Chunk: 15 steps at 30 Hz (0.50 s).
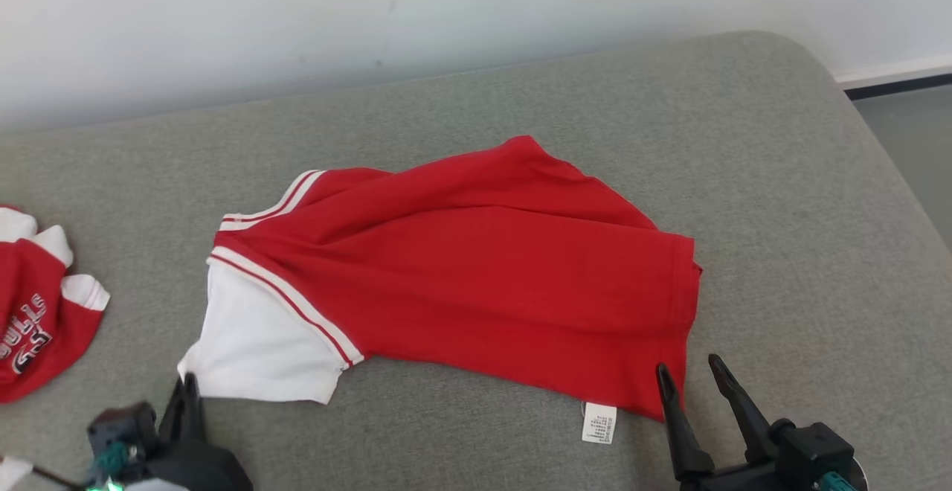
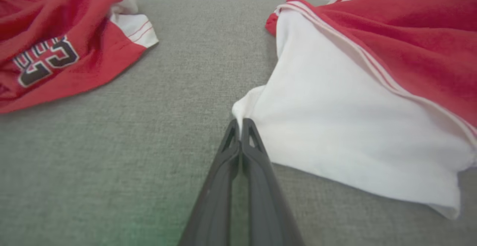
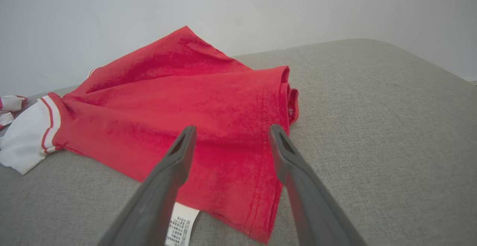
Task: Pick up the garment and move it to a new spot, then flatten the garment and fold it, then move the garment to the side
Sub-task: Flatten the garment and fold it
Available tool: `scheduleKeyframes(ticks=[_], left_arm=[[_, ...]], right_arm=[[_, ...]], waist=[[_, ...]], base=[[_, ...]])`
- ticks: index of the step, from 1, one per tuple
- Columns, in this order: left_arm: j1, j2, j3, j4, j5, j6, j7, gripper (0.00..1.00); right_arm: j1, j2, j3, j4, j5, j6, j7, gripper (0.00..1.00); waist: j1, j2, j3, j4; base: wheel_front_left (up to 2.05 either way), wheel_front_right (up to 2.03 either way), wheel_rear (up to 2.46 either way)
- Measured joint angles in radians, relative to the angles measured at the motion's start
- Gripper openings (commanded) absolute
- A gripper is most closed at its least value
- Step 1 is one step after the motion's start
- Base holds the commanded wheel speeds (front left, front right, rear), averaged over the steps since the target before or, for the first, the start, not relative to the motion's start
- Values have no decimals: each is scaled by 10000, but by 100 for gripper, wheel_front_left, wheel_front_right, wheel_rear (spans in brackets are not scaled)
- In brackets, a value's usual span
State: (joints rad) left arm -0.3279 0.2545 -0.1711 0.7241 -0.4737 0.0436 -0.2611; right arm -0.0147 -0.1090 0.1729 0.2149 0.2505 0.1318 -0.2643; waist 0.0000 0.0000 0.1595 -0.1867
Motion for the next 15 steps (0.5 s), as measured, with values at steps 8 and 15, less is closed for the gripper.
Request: scheduleKeyframes(ticks=[8, 15], left_arm=[[1744, -268, 86, -1906, -253, 514, 257, 0], [2011, -58, -341, -2290, 424, 1129, 439, 100]], right_arm=[[171, -2, -148, 499, -155, 0, 2, 100], [138, 6, -82, 596, -136, 0, 2, 100]], waist=[[0, 0, 49, 361], [0, 0, 25, 324]], base=[[0, 0, 0], [0, 0, 0]])
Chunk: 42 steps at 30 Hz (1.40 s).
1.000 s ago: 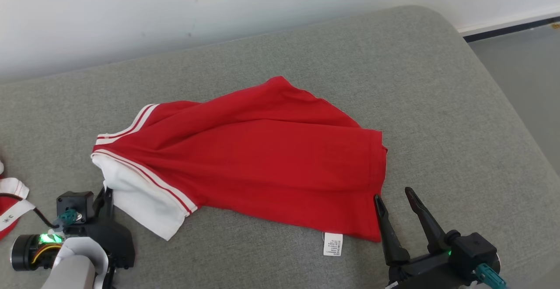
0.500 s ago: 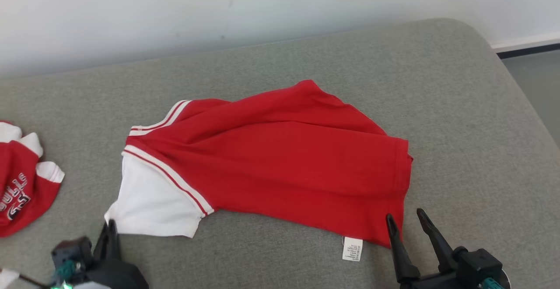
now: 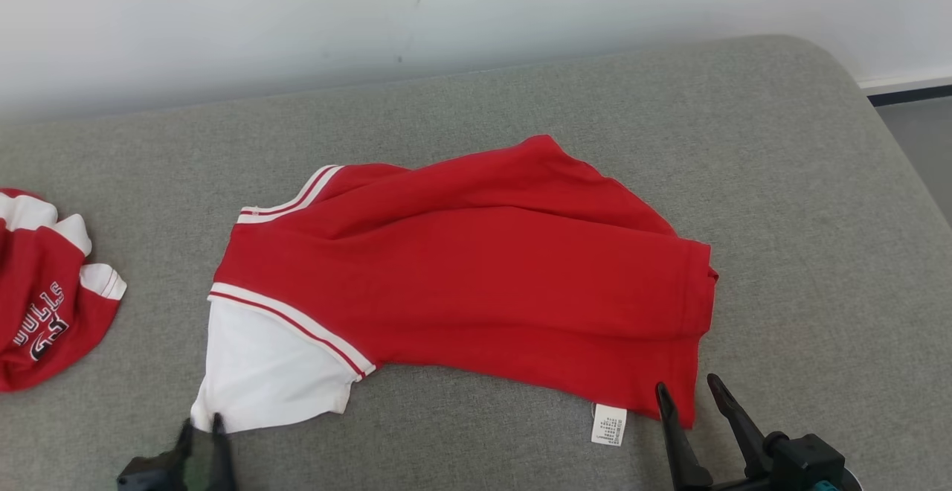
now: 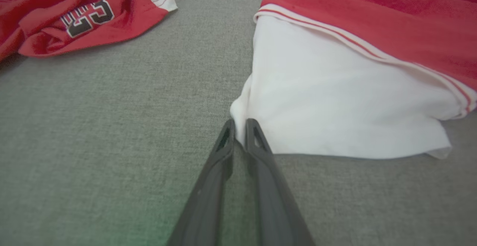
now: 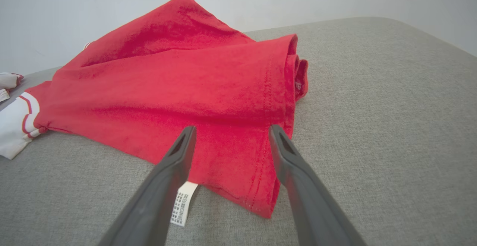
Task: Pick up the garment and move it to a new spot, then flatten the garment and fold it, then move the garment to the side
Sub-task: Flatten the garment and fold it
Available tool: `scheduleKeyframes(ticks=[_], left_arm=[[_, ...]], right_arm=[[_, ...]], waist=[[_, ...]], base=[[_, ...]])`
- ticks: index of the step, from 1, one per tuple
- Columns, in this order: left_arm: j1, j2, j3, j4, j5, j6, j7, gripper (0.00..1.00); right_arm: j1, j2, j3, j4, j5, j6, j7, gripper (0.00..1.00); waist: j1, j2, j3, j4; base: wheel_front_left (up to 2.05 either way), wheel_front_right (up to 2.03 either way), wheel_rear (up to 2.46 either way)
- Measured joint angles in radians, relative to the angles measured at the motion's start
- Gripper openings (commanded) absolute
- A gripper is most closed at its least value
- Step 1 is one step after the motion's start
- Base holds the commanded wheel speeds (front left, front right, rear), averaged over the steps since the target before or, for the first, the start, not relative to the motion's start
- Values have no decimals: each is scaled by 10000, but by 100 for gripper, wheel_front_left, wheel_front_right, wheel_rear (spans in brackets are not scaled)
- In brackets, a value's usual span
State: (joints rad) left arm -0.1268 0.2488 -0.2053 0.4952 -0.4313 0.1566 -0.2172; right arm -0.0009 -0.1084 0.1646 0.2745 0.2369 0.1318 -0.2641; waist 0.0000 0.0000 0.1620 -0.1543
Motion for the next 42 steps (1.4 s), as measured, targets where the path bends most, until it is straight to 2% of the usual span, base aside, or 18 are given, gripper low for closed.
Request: scheduleKeyframes(ticks=[3, 5, 12, 13, 14, 15, 23, 33, 39, 40, 41, 42], left_arm=[[39, 405, -351, -88, 627, 290, 199, 100], [51, 458, -462, -159, 771, 445, 422, 100], [84, 617, -485, -481, 709, 443, 761, 100], [84, 658, -499, -506, 700, 384, 813, 85], [83, 702, -522, -535, 696, 362, 865, 11], [83, 723, -535, -573, 683, 355, 909, 0], [347, 742, -407, -1356, 454, 378, 938, 0], [672, 573, -194, -2159, -12, 458, 694, 0], [679, 616, -201, -2186, -46, 458, 706, 0], [678, 621, -207, -2190, -46, 458, 706, 0], [676, 629, -213, -2197, -48, 458, 706, 0], [669, 633, -217, -2201, -56, 458, 706, 0]], right_arm=[[-10, -12, 17, 13, 25, 0, 0, 100], [-15, -12, 40, 10, 58, 0, 0, 100], [-57, -2, 81, -13, 96, 0, -2, 100], [-67, -2, 88, -12, 96, 0, -2, 100], [-84, -4, 96, -10, 98, 0, 0, 100], [-96, -6, 105, -8, 107, 0, 0, 100], [-93, -2, 17, 278, 188, 0, 0, 100], [-500, 192, -276, 2115, 255, 0, 0, 100], [-807, 368, -280, 2798, 288, 0, -15, 100], [-834, 380, -255, 2846, 301, 0, -19, 98], [-864, 380, -226, 2876, 301, 0, -19, 72], [-887, 378, -186, 2895, 297, -2, -19, 32]], waist=[[-1, 0, -16, -51], [0, 0, -12, -84], [0, 0, 60, -169], [0, 0, 67, -179], [0, 0, 70, -193], [0, 0, 71, -204], [0, 0, 62, -232], [0, 0, 129, 44], [0, 0, 191, 179], [-1, 0, 195, 196], [-1, 0, 199, 211], [0, 0, 201, 221]], base=[[0, 0, 0], [0, 0, 0], [0, 0, 0], [0, 0, 0], [0, 0, 0], [0, 0, 0], [0, 0, 0], [0, 0, 0], [0, 0, 0], [0, 0, 0], [0, 0, 0], [0, 0, 0]])
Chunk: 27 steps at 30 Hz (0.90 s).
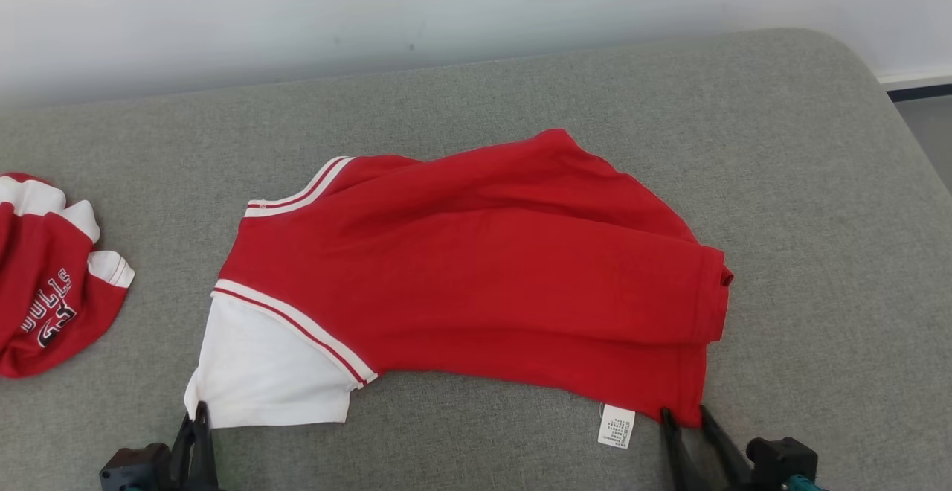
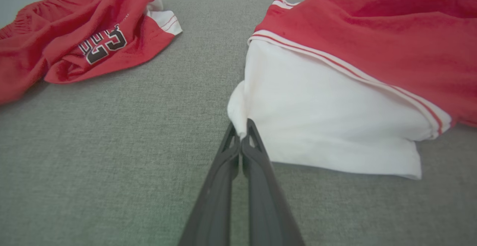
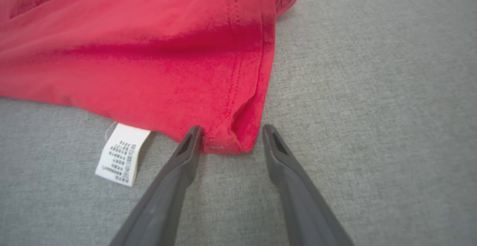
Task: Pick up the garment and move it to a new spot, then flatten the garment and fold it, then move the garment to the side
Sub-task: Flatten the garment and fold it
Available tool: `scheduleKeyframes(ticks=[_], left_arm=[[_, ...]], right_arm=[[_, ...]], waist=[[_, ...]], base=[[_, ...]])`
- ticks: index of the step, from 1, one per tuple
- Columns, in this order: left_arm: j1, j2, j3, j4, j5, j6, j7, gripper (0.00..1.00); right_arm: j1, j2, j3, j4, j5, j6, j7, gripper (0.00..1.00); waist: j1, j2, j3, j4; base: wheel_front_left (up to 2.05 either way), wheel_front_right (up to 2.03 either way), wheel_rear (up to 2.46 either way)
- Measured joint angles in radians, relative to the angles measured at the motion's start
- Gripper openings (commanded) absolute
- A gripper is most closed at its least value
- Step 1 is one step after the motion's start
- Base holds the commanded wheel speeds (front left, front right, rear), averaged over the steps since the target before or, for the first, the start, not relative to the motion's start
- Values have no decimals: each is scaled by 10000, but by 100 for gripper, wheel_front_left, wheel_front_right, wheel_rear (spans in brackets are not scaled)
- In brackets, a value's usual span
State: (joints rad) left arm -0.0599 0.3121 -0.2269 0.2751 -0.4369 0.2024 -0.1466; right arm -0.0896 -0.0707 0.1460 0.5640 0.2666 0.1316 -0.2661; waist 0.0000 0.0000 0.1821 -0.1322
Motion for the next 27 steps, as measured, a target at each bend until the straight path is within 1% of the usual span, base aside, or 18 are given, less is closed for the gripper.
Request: scheduleKeyframes(ticks=[1, 5, 7, 11, 15, 17, 20, 23, 27], left_arm=[[-2, 0, 4, -4, -19, 0, -6, 0], [-10, -33, 54, -56, -125, -33, -184, 0], [-12, -194, 245, -205, -510, -167, -389, 0], [-33, -811, 844, -924, -1873, -802, -627, 0], [-358, -754, 1310, -1774, -2552, -1277, -686, 0], [-637, -721, 1446, -2226, -2897, -1553, -663, 0], [-1228, -583, 1639, -2711, -3371, -1862, -353, 0], [-1948, -424, 1812, -3049, -3833, -1996, 58, 0], [-2897, -215, 2173, -3570, -4408, -2065, 458, 0]], right_arm=[[-25, 0, 25, 6, -29, 2, -2, 0], [33, -6, 199, -291, -61, 2, 17, 0], [140, -111, 221, -748, -59, 2, 21, 0], [349, -439, 211, -2130, -128, 2, 17, 0], [362, -794, 115, -3551, -50, 2, 17, 0], [298, -1049, 100, -4092, 67, 2, 19, 0], [43, -1465, -4, -4721, 460, 2, 17, 0], [-379, -2008, -94, -5229, 683, 2, 17, 0], [-1147, -2832, 105, -5590, 1262, 2, 100, 0]], waist=[[0, 1, -2, 4], [0, 0, -65, 16], [0, 1, -120, 11], [0, 1, -263, -21], [0, 1, -478, -45], [0, 0, -615, -48], [0, 0, -853, -31], [0, 0, -1124, -2], [-1, 0, -1528, 20]], base=[[0, 0, 0], [0, 0, 0], [0, 0, 0], [0, 0, 0], [0, 0, 0], [0, 0, 0], [0, 0, 0], [0, 0, 0], [0, 0, 0]])
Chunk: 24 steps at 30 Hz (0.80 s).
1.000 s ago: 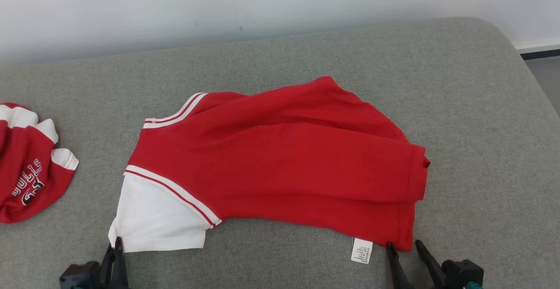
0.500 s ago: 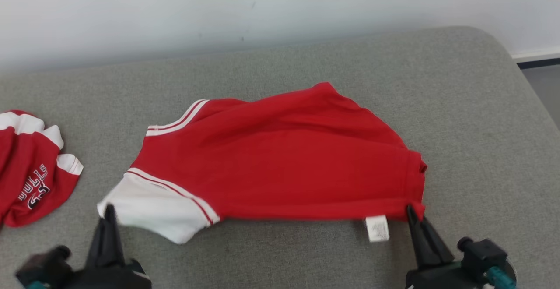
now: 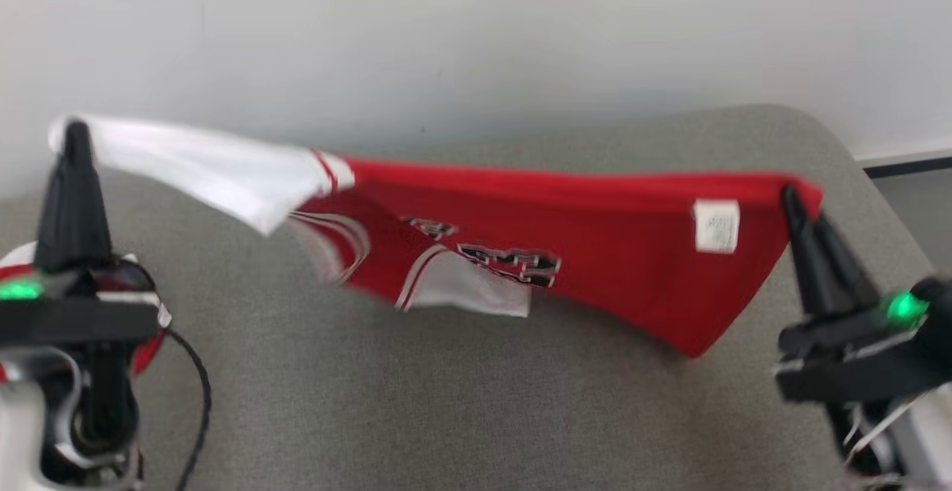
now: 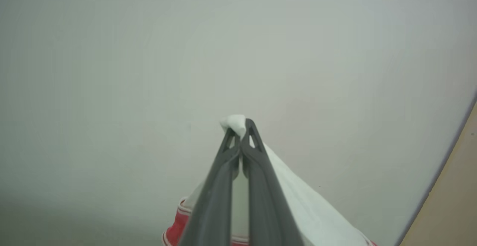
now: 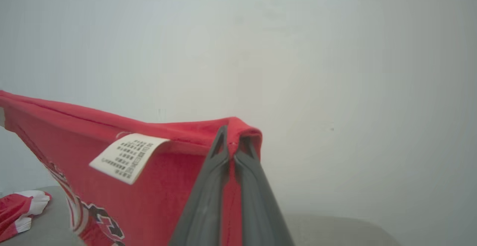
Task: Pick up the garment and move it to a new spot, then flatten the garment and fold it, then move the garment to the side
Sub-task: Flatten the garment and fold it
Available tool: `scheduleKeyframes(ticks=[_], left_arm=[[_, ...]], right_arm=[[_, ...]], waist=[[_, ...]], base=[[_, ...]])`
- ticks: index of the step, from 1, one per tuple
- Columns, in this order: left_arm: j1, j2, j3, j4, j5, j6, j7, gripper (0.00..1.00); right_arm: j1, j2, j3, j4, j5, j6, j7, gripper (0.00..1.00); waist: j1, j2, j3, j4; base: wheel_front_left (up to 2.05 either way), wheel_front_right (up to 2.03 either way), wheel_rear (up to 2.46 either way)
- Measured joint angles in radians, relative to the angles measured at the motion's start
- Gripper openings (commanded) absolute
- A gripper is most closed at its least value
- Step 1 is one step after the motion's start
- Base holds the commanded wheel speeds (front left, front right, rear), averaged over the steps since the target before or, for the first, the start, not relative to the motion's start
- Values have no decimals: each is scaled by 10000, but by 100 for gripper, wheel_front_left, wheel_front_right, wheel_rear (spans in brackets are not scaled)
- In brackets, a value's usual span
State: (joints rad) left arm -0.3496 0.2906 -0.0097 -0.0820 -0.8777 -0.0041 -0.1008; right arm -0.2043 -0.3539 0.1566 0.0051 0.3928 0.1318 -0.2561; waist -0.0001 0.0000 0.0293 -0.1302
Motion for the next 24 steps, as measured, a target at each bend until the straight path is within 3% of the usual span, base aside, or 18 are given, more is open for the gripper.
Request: scheduleKeyframes(ticks=[6, 14, 16, 24], left_arm=[[-1582, 533, 115, -698, -372, 33, 792, 0], [-3831, 1248, -222, -932, -320, 138, 2006, 0], [-4433, 1684, -355, -894, -2, 146, 2395, 0], [-5428, 2111, -608, -719, -257, 370, 3682, 0]], right_arm=[[-1916, -1312, 188, -550, 895, 0, 606, 0], [-4515, -2512, 773, -844, 1992, 0, 1478, 0], [-5271, -2922, 920, -842, 2219, 0, 1687, 0], [-6304, -3618, 1473, -677, 2635, 0, 2230, 0]], waist=[[0, 0, -502, 28], [0, 0, -816, 187], [0, 0, -883, 260], [0, 0, -892, 379]], base=[[0, 0, 0], [0, 0, 0], [0, 0, 0], [0, 0, 0]])
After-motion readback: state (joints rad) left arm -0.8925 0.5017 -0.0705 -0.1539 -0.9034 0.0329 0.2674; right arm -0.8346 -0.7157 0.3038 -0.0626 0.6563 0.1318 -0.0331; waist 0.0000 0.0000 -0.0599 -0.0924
